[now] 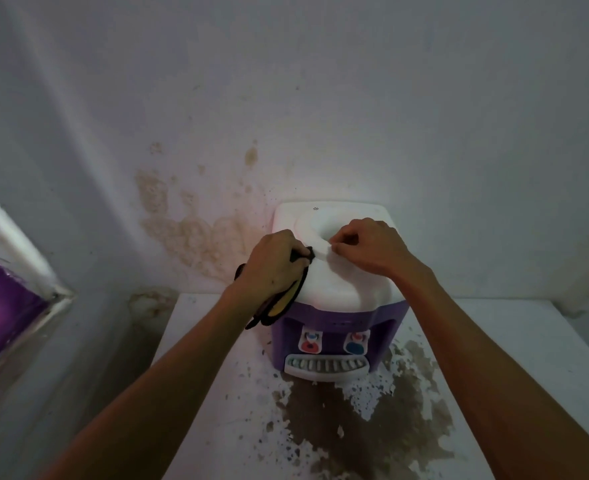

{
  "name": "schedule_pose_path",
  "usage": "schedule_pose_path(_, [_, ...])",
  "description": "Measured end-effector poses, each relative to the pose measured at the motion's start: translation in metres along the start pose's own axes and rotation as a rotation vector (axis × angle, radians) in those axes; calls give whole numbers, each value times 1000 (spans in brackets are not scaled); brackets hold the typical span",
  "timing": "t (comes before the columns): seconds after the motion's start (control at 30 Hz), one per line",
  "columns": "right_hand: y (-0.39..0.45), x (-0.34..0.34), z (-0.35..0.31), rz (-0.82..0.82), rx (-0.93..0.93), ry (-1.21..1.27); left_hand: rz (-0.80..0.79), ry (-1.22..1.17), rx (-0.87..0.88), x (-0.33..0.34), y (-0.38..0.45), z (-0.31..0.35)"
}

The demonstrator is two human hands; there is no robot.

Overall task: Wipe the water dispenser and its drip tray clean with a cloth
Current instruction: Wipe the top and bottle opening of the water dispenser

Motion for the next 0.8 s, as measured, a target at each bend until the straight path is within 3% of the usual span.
schedule_pose_path(0.13, [0, 0, 5, -57, -32, 47, -39, -25, 48, 5, -10, 26])
schedule_pose_path(0.27, [-8, -8, 10, -52, -97, 212, 46, 40, -96, -6, -5, 12])
schedule_pose_path(0.47, [-25, -24, 51, 222, -169, 165, 116, 71, -311, -5, -2, -3])
schedule_pose_path(0.8, [-37, -44, 90, 475, -106, 353, 109, 163, -251, 9, -17, 44])
Point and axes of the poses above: each hand's wrist, its own y-axis towards the middle knuckle, its own x-axis out of the palm, z = x × y, the point moved 8 cm from there along y, towards the middle knuckle, and after that the axes turned 13 degrees about y, right-handed, at the moved point
